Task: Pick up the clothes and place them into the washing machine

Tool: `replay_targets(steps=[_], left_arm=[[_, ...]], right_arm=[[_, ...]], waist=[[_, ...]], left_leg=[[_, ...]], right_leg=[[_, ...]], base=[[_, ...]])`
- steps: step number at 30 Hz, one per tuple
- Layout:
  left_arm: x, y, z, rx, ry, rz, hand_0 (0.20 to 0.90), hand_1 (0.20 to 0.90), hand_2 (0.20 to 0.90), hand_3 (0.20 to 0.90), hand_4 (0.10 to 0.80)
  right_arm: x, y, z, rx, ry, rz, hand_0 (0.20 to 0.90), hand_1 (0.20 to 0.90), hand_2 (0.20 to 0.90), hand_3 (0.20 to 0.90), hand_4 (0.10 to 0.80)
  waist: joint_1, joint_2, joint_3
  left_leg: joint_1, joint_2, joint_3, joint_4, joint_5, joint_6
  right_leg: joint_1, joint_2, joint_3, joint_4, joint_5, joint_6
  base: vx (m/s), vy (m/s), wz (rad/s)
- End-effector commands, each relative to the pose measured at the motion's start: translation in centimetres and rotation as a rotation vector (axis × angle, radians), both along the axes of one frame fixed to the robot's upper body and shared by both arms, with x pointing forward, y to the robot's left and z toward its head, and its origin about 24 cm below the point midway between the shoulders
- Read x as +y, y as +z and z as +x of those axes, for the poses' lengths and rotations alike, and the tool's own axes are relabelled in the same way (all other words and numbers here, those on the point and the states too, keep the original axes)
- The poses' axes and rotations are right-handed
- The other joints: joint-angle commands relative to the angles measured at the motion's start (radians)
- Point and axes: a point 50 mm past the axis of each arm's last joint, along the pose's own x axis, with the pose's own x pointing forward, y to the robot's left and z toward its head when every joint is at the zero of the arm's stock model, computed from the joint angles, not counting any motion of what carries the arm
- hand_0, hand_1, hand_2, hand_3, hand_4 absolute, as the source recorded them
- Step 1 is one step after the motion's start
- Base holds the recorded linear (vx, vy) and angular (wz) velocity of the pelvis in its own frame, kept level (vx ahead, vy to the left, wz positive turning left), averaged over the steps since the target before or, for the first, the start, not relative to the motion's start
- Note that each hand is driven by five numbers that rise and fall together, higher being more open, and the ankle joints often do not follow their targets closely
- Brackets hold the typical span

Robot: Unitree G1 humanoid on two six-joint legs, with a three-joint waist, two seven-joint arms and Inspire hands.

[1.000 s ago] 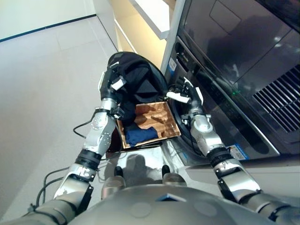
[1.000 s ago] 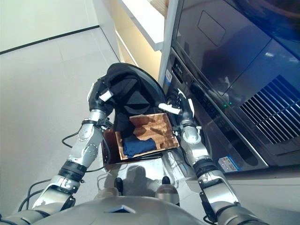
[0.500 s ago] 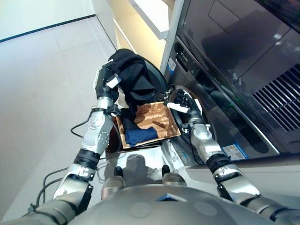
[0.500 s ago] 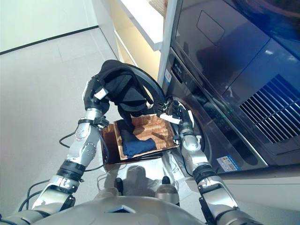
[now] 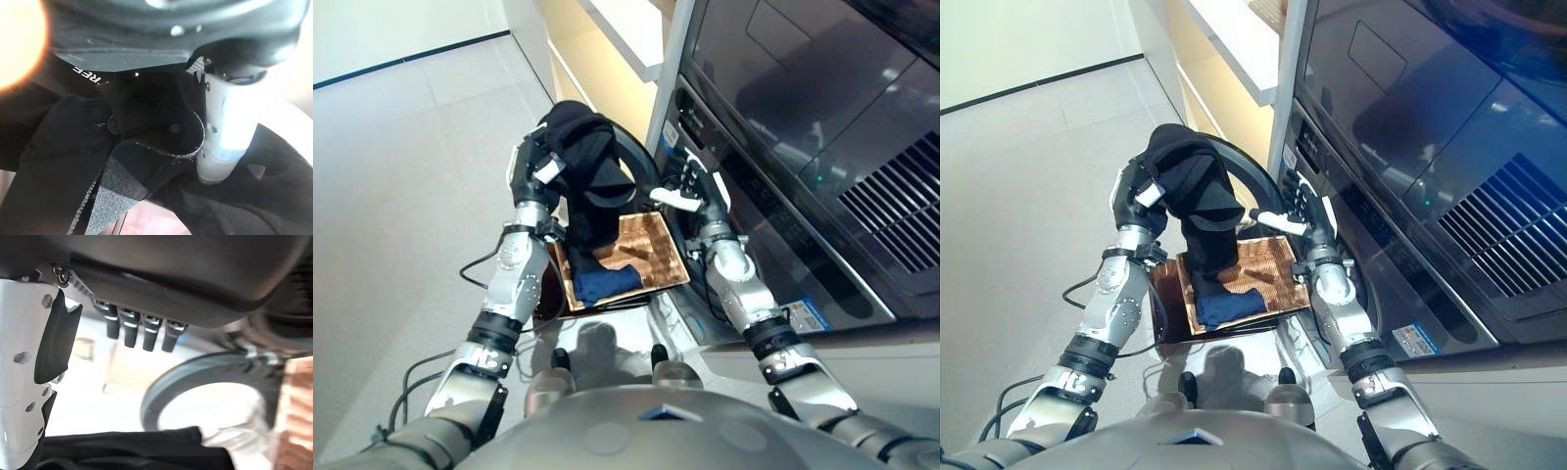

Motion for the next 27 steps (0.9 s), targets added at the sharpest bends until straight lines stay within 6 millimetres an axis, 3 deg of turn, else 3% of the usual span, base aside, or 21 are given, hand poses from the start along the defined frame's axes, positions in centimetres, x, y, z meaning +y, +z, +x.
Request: replay_targets(steps=[1, 13, 27], left_arm=[[-1.2, 6.9, 1.3, -0.367, -0.027, -0.039, 0.2, 0.2, 0.2, 0.2, 0.3], [-2.4, 6.7, 0.9, -0.357, -0.114, -0.019, 0.2, 0.2, 0.2, 0.2, 0.3], [-3.4, 8.4, 1.0, -0.424, -0.16, -0.015, 0.2, 0.2, 0.2, 0.2, 0.3]], right_arm=[[0.4, 6.5, 2.3, -0.324, 0.049, -0.02, 0.9, 0.9, 0.9, 0.9, 0.8], [3.5, 8.7, 2.7, -0.404, 0.191, -0.07, 0.9, 0.9, 0.9, 0.9, 0.8], [4.1, 7.9, 2.7, -0.363, 0.227, -0.071, 0.9, 0.9, 0.9, 0.9, 0.8]], waist=[[0.026, 0.027, -0.068], [0.041, 0.031, -0.065], [0.046, 0.033, -0.066]], left_leg=[[0.043, 0.006, -0.041, -0.002, -0.1, -0.029], [0.04, 0.003, -0.048, -0.002, -0.097, -0.027], [0.04, -0.001, -0.054, -0.002, -0.096, -0.027]], right_leg=[[-0.044, -0.008, -0.039, 0.036, -0.001, 0.01], [-0.041, -0.009, -0.044, 0.034, 0.0, 0.008], [-0.038, -0.01, -0.051, 0.035, -0.001, 0.008]], base=[[0.0, 0.0, 0.0], [0.0, 0.0, 0.0], [0.0, 0.0, 0.0]])
